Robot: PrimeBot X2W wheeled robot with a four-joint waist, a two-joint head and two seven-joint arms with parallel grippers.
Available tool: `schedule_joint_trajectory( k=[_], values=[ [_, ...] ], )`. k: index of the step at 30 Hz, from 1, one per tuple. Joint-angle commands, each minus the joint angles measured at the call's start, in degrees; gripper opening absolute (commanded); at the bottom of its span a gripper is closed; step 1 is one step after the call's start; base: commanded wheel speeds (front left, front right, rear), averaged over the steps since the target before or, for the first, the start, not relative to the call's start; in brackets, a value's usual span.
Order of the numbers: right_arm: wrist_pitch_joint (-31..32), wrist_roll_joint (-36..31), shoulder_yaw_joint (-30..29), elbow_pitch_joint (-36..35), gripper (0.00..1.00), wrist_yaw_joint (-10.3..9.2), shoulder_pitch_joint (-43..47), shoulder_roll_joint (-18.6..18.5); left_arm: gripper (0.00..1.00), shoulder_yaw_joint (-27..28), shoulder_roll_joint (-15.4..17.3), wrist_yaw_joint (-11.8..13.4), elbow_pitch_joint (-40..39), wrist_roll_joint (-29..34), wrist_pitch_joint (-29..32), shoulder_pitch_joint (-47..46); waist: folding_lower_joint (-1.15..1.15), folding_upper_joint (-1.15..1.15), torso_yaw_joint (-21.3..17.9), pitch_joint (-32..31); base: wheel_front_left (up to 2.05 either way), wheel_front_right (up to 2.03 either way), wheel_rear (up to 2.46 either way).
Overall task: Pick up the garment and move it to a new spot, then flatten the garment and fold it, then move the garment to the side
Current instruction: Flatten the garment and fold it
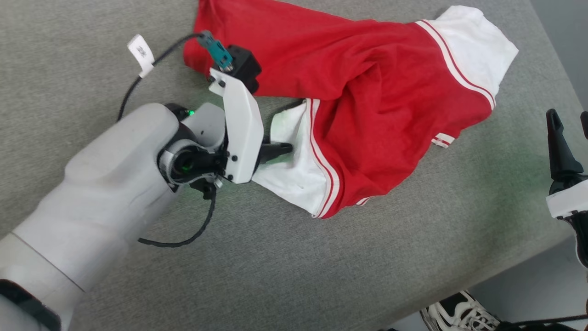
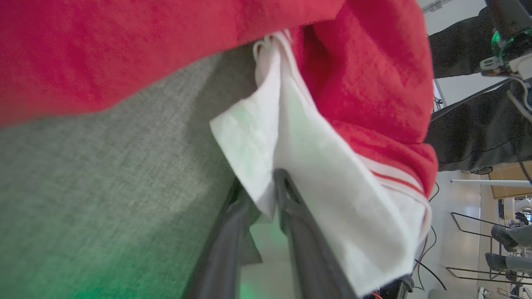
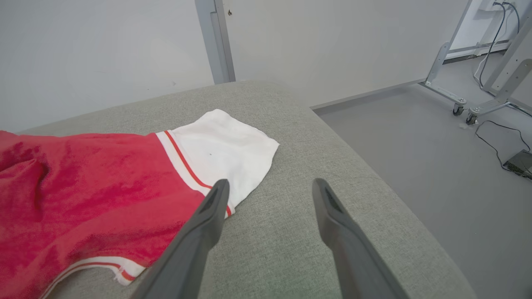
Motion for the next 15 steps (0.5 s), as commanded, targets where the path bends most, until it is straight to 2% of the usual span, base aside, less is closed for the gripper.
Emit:
schedule_joint_trajectory(
  k=[1, 8, 15],
  values=[
    [0.4, -0.3, -0.4, -0.2, 1.00, -0.02, 0.0, 0.2, 0.00, -0.5, 0.2, 0.2, 0.4, 0.0, -0.9, 0.9, 0.00, 0.00, 0.7, -0.5, 0.00, 0.00, 0.00],
    [2.2, -2.1, -2.1, -1.5, 1.00, -0.01, 1.9, -0.4, 0.00, -1.2, 4.3, 0.2, 0.6, 0.0, -6.6, 1.2, 0.00, 0.00, 5.5, -4.2, 0.00, 0.00, 0.00],
    [5.0, -3.6, -3.3, -4.3, 1.00, -0.01, 3.5, -0.6, 0.00, -0.1, 13.0, 0.2, 1.1, -1.7, -9.7, 1.5, 0.00, 0.00, 9.9, -6.6, 0.00, 0.00, 0.00]
  ],
)
